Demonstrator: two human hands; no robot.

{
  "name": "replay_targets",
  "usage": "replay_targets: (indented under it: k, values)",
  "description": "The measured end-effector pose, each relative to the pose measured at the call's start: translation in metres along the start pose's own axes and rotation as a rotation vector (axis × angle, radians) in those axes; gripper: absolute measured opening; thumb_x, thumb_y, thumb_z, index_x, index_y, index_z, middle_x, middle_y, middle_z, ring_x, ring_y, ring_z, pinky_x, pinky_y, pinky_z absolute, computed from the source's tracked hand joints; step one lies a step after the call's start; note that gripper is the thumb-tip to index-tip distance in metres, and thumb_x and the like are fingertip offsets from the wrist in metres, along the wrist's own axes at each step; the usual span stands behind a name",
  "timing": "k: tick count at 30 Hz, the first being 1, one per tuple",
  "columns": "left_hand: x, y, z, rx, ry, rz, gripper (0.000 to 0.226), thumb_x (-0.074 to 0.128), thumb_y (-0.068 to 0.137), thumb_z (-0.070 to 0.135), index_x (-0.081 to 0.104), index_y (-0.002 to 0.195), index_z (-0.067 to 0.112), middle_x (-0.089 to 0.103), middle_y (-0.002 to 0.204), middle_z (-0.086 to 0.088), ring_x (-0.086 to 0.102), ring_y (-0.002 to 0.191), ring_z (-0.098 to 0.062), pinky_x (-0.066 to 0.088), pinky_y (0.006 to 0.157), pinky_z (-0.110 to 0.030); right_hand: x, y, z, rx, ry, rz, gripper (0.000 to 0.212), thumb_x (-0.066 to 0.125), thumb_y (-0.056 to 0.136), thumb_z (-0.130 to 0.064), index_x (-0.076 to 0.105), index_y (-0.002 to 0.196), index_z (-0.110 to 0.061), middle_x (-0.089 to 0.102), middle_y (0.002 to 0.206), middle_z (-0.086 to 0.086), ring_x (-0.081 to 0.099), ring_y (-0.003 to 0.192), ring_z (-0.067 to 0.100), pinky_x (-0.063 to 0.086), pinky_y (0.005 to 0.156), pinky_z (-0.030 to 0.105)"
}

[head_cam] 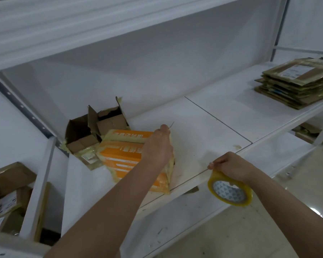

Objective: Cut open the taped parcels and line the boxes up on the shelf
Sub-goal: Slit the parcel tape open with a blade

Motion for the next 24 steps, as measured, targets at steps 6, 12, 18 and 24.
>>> replay_targets:
  k: [6,12,18,24]
  values:
    - [0.000,-0.006,0.005,-0.080,0.178,-0.094,0.037,0.069,0.089,0.012,0.050,0.120,0.004,0.047,0.122,-0.013,0.060,0.102,-0.027,0.043,0.069,-0.028,-0.005,-0.003,-0.011,-0.054,0.117,0.075,0.024,0.060,0.092,-0.046,0.078,0.091,-0.030,0.072,0.101,-0.002,0.067,0.091,0.022,0.054,0.089,0.051]
    - [-0.013,-0.031,-0.022,0.122,0.053,-0.204,0.048,0.073,0.086,0.021,0.054,0.129,0.014,0.054,0.134,-0.003,0.050,0.123,-0.023,0.043,0.096,-0.035,-0.013,-0.008,-0.038,-0.136,0.257,0.161,0.014,0.064,0.089,-0.048,0.075,0.086,-0.042,0.069,0.108,-0.005,0.063,0.099,0.022,0.052,0.094,0.050]
    - [-0.043,-0.066,-0.088,0.356,-0.042,-0.319,0.065,0.076,0.083,0.024,0.048,0.139,0.039,0.044,0.146,0.024,0.041,0.130,-0.002,0.036,0.102,-0.025,0.001,-0.013,-0.084,-0.262,0.213,0.035,0.016,0.064,0.088,-0.045,0.078,0.088,-0.037,0.074,0.100,-0.006,0.067,0.091,0.013,0.053,0.092,0.039]
    - [-0.056,-0.083,-0.132,0.197,-0.298,-0.236,0.060,0.080,0.078,0.038,0.047,0.126,0.053,0.053,0.122,0.039,0.048,0.115,0.012,0.042,0.098,-0.018,0.023,-0.021,-0.128,-0.365,0.191,-0.099,0.015,0.064,0.092,-0.038,0.079,0.089,-0.036,0.074,0.098,-0.013,0.068,0.088,0.005,0.050,0.074,0.019]
Point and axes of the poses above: each hand's wrist, its own y-axis towards the middle knuckle, its own x-axis out of the palm, z = x × y, the point moved 2 cm from there along y, towards the middle knuckle
